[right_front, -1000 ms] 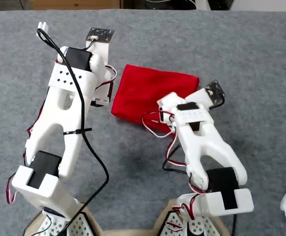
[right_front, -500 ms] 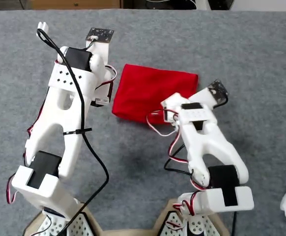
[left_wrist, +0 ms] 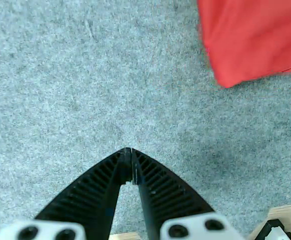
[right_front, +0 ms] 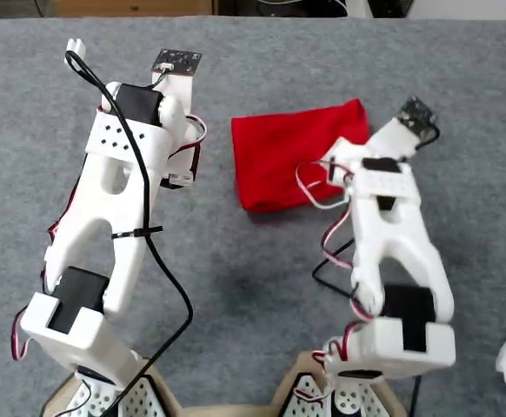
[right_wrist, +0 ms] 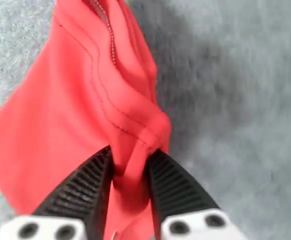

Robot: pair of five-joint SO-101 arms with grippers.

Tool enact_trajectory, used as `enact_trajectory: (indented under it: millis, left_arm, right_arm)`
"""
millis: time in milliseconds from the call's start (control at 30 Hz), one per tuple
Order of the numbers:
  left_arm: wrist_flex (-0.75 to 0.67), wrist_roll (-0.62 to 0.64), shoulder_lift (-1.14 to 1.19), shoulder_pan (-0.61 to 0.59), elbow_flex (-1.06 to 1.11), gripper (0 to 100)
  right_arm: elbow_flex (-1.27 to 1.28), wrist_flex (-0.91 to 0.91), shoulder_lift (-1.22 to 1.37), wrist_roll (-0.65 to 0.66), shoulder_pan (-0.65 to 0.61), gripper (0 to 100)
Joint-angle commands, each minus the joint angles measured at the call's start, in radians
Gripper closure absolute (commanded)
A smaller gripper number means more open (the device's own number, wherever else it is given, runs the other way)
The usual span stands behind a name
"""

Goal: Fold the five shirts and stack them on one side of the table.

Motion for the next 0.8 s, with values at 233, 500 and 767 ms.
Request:
enact_trajectory:
  millis: [233, 500, 767]
  left_arm:
    - [0.008, -0.011, -0.059, -0.006, 0.0, 98]
    - [0.008, -0.011, -0.059, -0.006, 0.0, 98]
    - [0.008, -0.011, -0.059, -0.006, 0.0, 98]
  right_arm:
    - [-0.329, 0.038, 0.259, 0.195, 0.025, 97.8]
    - [-0.575, 0.152, 0.398, 0.196, 0.018, 97.8]
    - [-0.791, 0.272, 0.535, 0.241, -0.059, 87.2]
